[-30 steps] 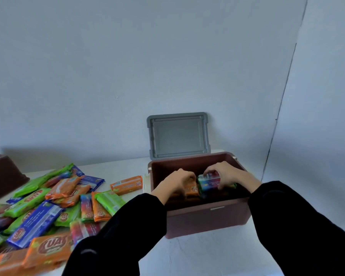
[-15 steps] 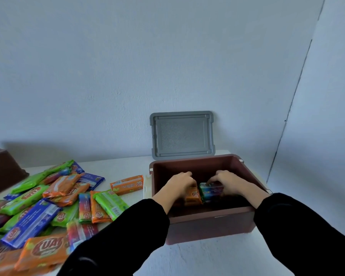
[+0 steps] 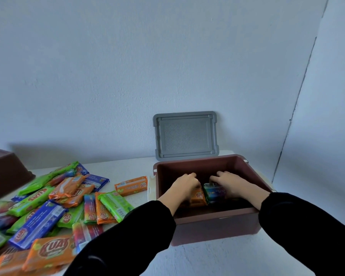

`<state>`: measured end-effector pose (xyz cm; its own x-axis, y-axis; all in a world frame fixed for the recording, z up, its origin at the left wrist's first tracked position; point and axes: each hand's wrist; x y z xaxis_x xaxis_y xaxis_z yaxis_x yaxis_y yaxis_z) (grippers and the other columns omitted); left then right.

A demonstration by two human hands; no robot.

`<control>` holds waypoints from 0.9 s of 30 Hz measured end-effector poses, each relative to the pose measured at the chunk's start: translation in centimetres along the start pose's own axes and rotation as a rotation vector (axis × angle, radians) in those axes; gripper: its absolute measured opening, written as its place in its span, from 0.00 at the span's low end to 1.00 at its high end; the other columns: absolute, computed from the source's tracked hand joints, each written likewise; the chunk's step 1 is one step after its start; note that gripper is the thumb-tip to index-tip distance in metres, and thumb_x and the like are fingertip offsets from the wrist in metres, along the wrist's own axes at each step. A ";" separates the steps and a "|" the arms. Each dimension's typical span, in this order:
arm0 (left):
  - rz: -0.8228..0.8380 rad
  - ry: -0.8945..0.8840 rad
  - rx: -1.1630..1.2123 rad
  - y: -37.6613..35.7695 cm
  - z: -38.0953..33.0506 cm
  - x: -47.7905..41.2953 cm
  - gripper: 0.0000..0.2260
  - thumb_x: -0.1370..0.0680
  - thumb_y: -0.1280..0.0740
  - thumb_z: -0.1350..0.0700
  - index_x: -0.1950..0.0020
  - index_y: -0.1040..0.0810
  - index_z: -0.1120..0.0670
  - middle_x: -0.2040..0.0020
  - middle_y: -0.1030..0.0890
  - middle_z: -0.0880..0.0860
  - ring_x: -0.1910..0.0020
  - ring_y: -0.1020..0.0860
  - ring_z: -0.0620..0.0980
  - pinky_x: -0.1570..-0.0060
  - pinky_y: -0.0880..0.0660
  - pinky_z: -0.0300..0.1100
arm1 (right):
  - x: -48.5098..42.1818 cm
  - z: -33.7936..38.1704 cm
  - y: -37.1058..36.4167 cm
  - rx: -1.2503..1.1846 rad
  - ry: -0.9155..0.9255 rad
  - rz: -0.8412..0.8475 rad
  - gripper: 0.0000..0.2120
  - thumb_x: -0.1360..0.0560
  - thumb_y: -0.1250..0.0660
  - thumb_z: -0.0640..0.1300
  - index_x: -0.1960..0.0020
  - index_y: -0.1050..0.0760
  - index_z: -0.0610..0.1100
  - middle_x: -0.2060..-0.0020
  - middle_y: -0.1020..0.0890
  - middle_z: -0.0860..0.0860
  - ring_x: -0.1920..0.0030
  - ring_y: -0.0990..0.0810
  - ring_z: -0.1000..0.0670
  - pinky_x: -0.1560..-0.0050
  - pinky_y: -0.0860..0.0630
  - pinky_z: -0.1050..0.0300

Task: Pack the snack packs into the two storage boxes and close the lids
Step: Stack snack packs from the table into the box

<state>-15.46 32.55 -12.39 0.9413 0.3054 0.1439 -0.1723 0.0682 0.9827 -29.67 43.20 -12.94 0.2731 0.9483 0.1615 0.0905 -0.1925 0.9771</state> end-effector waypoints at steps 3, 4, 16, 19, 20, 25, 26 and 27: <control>-0.002 0.010 0.000 -0.1 0.0 -0.1 0.32 0.33 0.24 0.57 0.31 0.31 0.53 0.38 0.30 0.58 0.40 0.28 0.59 0.39 0.30 0.51 | 0.2 -0.1 0.2 -0.043 0.000 -0.030 0.26 0.30 0.30 0.49 0.35 0.33 0.47 0.43 0.28 0.43 0.43 0.26 0.42 0.44 0.28 0.51; -0.007 0.013 0.006 -0.2 0.0 0.0 0.32 0.33 0.24 0.57 0.31 0.30 0.52 0.38 0.30 0.58 0.40 0.28 0.59 0.39 0.30 0.50 | 0.3 -0.1 0.2 -0.055 -0.003 -0.032 0.25 0.31 0.30 0.49 0.35 0.32 0.47 0.44 0.27 0.44 0.44 0.26 0.42 0.44 0.28 0.51; -0.189 0.040 0.494 3.0 0.8 2.6 0.20 0.28 0.29 0.55 0.36 0.25 0.58 0.43 0.21 0.58 0.43 0.23 0.54 0.42 0.27 0.46 | 1.8 0.4 2.8 -0.456 -0.086 -0.046 0.27 0.35 0.24 0.47 0.38 0.28 0.50 0.42 0.23 0.47 0.43 0.25 0.49 0.43 0.28 0.57; -0.393 0.045 0.692 5.5 3.0 5.8 0.15 0.27 0.30 0.59 0.41 0.22 0.60 0.49 0.18 0.60 0.51 0.20 0.55 0.46 0.24 0.44 | 2.5 2.1 5.8 -0.653 -0.111 -0.131 0.25 0.33 0.25 0.46 0.38 0.27 0.50 0.43 0.22 0.45 0.45 0.24 0.48 0.43 0.27 0.55; -0.446 0.059 0.711 6.0 4.1 7.2 0.14 0.27 0.30 0.59 0.42 0.21 0.60 0.50 0.18 0.60 0.52 0.20 0.54 0.47 0.24 0.43 | 2.5 3.2 6.9 -0.686 -0.105 -0.174 0.25 0.33 0.25 0.45 0.37 0.27 0.50 0.42 0.22 0.45 0.44 0.24 0.47 0.42 0.28 0.54; -0.559 0.254 0.696 5.7 11.0 15.0 0.12 0.27 0.30 0.60 0.44 0.20 0.59 0.53 0.19 0.57 0.55 0.21 0.50 0.53 0.27 0.30 | 1.2 11.3 11.4 -0.725 0.033 -0.342 0.24 0.30 0.28 0.45 0.35 0.29 0.48 0.40 0.23 0.45 0.40 0.25 0.45 0.41 0.31 0.52; -0.557 0.307 0.696 5.4 12.3 16.9 0.12 0.27 0.30 0.60 0.44 0.21 0.59 0.52 0.19 0.57 0.54 0.21 0.50 0.53 0.26 0.32 | 0.8 13.2 12.0 -0.728 0.074 -0.353 0.24 0.30 0.28 0.45 0.35 0.29 0.48 0.41 0.23 0.45 0.41 0.24 0.46 0.43 0.31 0.53; -0.549 0.361 0.696 4.9 13.5 18.7 0.12 0.26 0.30 0.60 0.44 0.21 0.59 0.52 0.19 0.57 0.53 0.21 0.50 0.51 0.26 0.35 | 0.4 15.1 12.4 -0.740 0.110 -0.358 0.24 0.30 0.28 0.45 0.35 0.29 0.48 0.41 0.23 0.44 0.42 0.24 0.46 0.45 0.31 0.54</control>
<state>5.18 25.79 -3.31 0.6732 0.6811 -0.2878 0.5870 -0.2555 0.7682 -14.02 37.40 -2.81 0.2488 0.9473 -0.2018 -0.5100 0.3052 0.8042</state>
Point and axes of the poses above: each hand's wrist, its own x-axis away from the middle knuckle, its own y-axis out of the back of the hand, z = x × y
